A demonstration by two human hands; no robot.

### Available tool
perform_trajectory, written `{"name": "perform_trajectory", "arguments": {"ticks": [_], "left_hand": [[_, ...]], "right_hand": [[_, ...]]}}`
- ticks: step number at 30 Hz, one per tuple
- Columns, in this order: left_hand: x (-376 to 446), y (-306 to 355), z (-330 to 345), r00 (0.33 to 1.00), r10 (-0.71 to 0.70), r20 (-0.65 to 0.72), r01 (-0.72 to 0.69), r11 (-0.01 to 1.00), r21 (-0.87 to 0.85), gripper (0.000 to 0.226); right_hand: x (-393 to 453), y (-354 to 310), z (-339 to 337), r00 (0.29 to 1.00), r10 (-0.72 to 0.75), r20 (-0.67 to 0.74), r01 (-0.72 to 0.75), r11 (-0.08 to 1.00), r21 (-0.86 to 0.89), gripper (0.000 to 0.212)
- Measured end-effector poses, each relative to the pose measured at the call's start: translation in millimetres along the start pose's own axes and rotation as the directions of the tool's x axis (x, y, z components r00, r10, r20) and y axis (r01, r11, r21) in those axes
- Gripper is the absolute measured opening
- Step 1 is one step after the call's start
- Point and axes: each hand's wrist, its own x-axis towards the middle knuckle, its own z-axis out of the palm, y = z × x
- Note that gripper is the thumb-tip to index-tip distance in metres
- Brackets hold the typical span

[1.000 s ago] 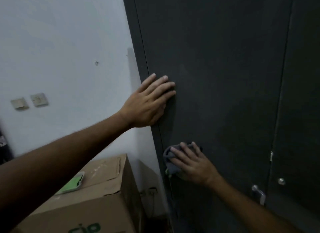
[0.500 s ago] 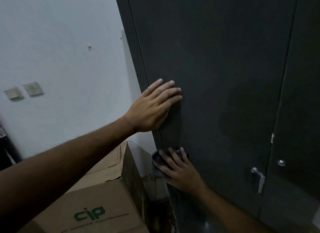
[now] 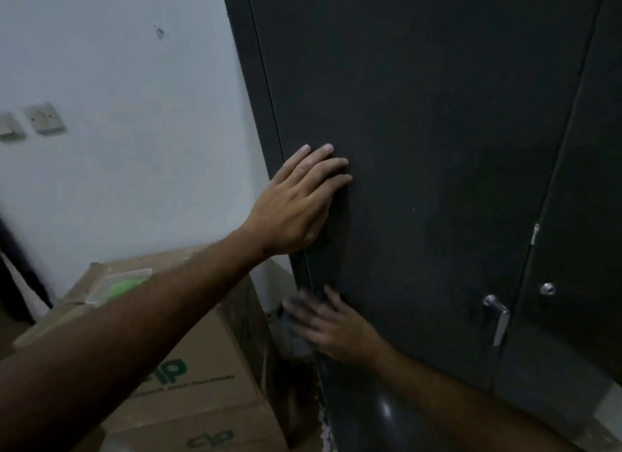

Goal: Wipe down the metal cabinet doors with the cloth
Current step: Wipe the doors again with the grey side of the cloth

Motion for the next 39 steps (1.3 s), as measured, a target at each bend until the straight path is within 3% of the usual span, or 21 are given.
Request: {"name": "perform_trajectory", "arguments": {"ticks": [2, 4, 7, 9, 10, 11, 13, 15, 16, 18, 21, 23, 26, 27, 28, 29, 30, 32, 33, 36, 39], "left_hand": [[-12.3, 9.3, 10.5, 1.0, -0.027, -0.015, 0.027, 1.0, 0.0, 0.046], [-26.2, 16.1, 19.0, 0.996, -0.061, -0.058, 0.062, 0.998, 0.014, 0.047], [-44.5, 29.1, 31.4, 0.988, -0.101, -0.115, 0.106, 0.994, 0.038, 0.048], [-49.9, 36.8, 37.3, 0.982, -0.128, -0.137, 0.137, 0.989, 0.059, 0.048], [-51.3, 39.4, 39.0, 0.981, -0.134, -0.139, 0.144, 0.987, 0.068, 0.048], [-51.8, 41.7, 39.3, 0.982, -0.135, -0.134, 0.146, 0.986, 0.075, 0.048], [-51.0, 42.7, 36.5, 0.984, -0.139, -0.109, 0.15, 0.984, 0.096, 0.048], [-48.0, 39.7, 29.2, 0.985, -0.143, -0.092, 0.152, 0.984, 0.094, 0.048], [-44.5, 38.3, 24.8, 0.986, -0.144, -0.088, 0.152, 0.984, 0.092, 0.048], [-31.8, 35.8, 15.1, 0.986, -0.152, -0.07, 0.158, 0.983, 0.09, 0.048], [-4.8, 32.9, -2.7, 0.982, -0.184, -0.036, 0.186, 0.98, 0.072, 0.049], [12.2, 28.3, -14.4, 0.981, -0.192, -0.018, 0.193, 0.979, 0.07, 0.049], [34.9, 14.8, -32.6, 0.981, -0.195, -0.02, 0.196, 0.978, 0.065, 0.048], [41.3, 9.9, -38.0, 0.977, -0.212, -0.033, 0.213, 0.975, 0.058, 0.048], [47.1, 5.3, -42.6, 0.969, -0.241, -0.052, 0.243, 0.969, 0.041, 0.047], [52.6, 1.2, -46.3, 0.957, -0.28, -0.076, 0.282, 0.959, 0.011, 0.044], [57.5, -2.4, -49.6, 0.941, -0.324, -0.1, 0.323, 0.946, -0.025, 0.04], [65.4, -7.6, -55.0, 0.911, -0.394, -0.117, 0.388, 0.919, -0.076, 0.031], [68.4, -9.6, -57.2, 0.906, -0.409, -0.109, 0.402, 0.912, -0.079, 0.029], [73.3, -10.6, -61.1, 0.919, -0.39, -0.057, 0.387, 0.92, -0.059, 0.029], [72.2, -2.6, -63.6, 0.937, -0.347, 0.038, 0.349, 0.935, -0.063, 0.032]], "right_hand": [[-47.3, 4.0, 8.5, 0.985, -0.166, 0.051, 0.168, 0.986, -0.025, 0.047], [-64.4, 31.8, 5.5, 0.986, -0.168, -0.018, 0.167, 0.985, -0.034, 0.04], [-34.5, 67.2, -11.9, 0.972, 0.126, -0.198, -0.124, 0.992, 0.024, 0.039], [10.1, 49.4, -13.1, 0.863, 0.412, -0.294, -0.388, 0.911, 0.136, 0.043], [21.8, 31.2, -9.4, 0.84, 0.457, -0.292, -0.424, 0.889, 0.171, 0.046], [22.1, 14.4, -2.4, 0.867, 0.414, -0.277, -0.382, 0.909, 0.165, 0.05], [-8.7, 16.9, 14.7, 0.972, 0.078, -0.222, -0.071, 0.997, 0.04, 0.054], [-51.1, 61.1, 16.2, 0.965, -0.187, -0.184, 0.176, 0.982, -0.071, 0.05], [-65.5, 89.1, 9.7, 0.96, -0.215, -0.177, 0.199, 0.975, -0.103, 0.051], [-76.6, 144.3, -11.9, 0.971, -0.117, -0.21, 0.086, 0.985, -0.152, 0.059], [-52.4, 208.0, -67.0, 0.928, 0.183, -0.324, -0.235, 0.964, -0.128, 0.067], [-11.2, 236.7, -106.2, 0.814, 0.426, -0.396, -0.474, 0.88, -0.028, 0.066], [73.5, 255.5, -154.4, 0.564, 0.696, -0.445, -0.729, 0.673, 0.128, 0.062], [98.5, 254.7, -164.4, 0.512, 0.737, -0.44, -0.765, 0.625, 0.157, 0.063], [117.3, 251.7, -169.3, 0.511, 0.74, -0.437, -0.768, 0.621, 0.154, 0.064], [128.0, 247.3, -169.0, 0.569, 0.699, -0.433, -0.731, 0.671, 0.123, 0.064], [129.2, 240.9, -163.3, 0.675, 0.607, -0.42, -0.639, 0.765, 0.078, 0.063], [104.3, 226.0, -143.2, 0.897, 0.271, -0.348, -0.291, 0.957, -0.007, 0.057], [81.2, 220.8, -133.1, 0.956, 0.086, -0.282, -0.101, 0.994, -0.039, 0.053], [1.7, 230.0, -118.1, 0.96, -0.277, -0.045, 0.27, 0.955, -0.119, 0.04], [-52.7, 260.8, -131.1, 0.926, -0.364, 0.102, 0.376, 0.915, -0.149, 0.031]]}}
